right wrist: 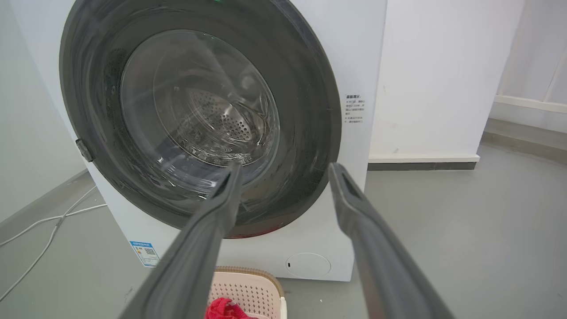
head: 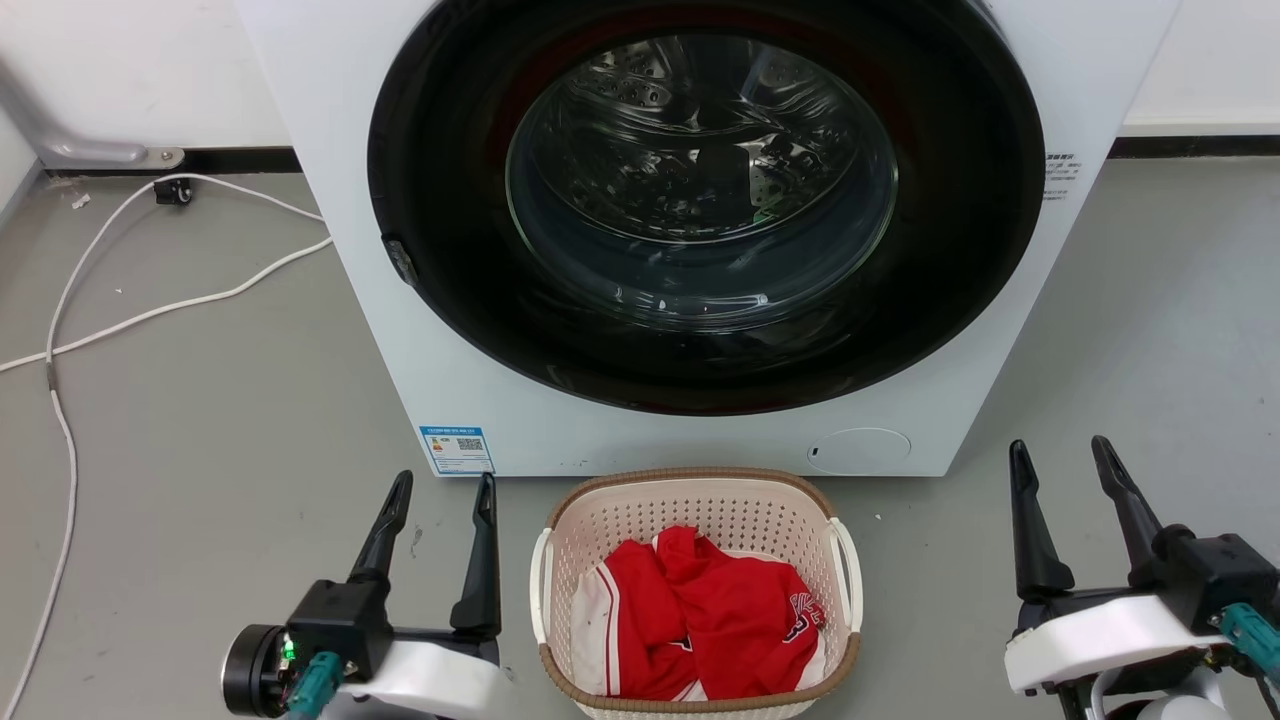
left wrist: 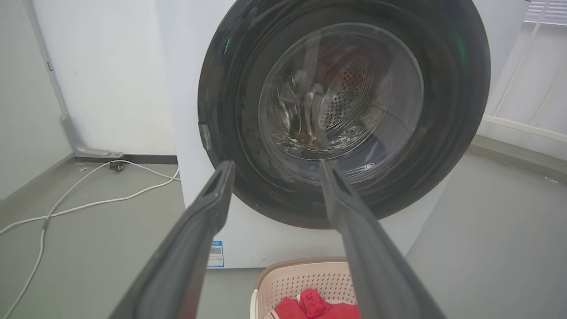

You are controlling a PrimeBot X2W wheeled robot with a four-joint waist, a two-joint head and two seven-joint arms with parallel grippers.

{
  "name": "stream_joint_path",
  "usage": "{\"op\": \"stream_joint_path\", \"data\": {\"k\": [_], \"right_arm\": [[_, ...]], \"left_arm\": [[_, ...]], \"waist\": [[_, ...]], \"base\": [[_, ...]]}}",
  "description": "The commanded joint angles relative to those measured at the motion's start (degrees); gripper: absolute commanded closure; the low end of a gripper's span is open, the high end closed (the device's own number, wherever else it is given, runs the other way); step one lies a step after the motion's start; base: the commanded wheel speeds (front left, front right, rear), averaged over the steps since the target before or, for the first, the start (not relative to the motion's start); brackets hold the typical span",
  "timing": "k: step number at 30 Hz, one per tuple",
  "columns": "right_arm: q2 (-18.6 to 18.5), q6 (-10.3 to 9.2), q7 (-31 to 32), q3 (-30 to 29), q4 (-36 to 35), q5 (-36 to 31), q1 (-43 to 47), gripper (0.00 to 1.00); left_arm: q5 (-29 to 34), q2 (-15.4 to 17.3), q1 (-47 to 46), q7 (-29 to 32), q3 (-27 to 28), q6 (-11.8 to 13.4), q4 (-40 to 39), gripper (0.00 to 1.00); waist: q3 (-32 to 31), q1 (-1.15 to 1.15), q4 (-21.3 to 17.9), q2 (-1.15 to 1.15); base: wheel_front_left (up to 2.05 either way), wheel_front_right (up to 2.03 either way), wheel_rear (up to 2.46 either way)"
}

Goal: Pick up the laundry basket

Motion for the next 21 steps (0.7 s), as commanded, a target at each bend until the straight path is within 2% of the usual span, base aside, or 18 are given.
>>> {"op": "stream_joint_path", "data": {"k": [1,6,10,16,21], "right_arm": [[-0.21,-0.02,-0.45,0.01,-0.21,-1.17,0.12,0.0],[-0.21,-0.02,-1.08,0.08,-0.66,-2.67,0.37,0.0],[-0.21,-0.02,-1.55,0.47,-0.18,-4.31,0.55,0.0],[-0.2,-0.02,-2.16,0.66,0.26,-2.57,0.65,0.0],[-0.2,-0.02,-2.71,0.86,0.3,-4.11,0.68,0.0]], "left_arm": [[1.16,0.41,-0.78,-0.42,-0.47,0.46,-0.28,0.0],[2.92,1.2,-0.6,-0.97,-2.14,2.4,-0.11,0.0],[2.47,0.85,0.1,-1.5,-2.06,2.17,0.5,0.0],[2.47,-0.39,0.88,-2.13,-0.21,-0.39,1.26,0.0],[3.83,-1.58,1.13,-2.68,1.77,-2.87,1.27,0.0]], "waist": [[-0.01,0.0,0.01,0.0],[-0.04,0.0,0.04,0.0],[-0.08,0.0,0.06,0.0],[-0.02,0.0,0.07,0.0],[0.0,0.0,0.02,0.0]], "base": [[0.0,0.0,0.0],[0.0,0.0,0.0],[0.0,0.0,0.0],[0.0,0.0,0.0],[0.0,0.0,0.0]]}}
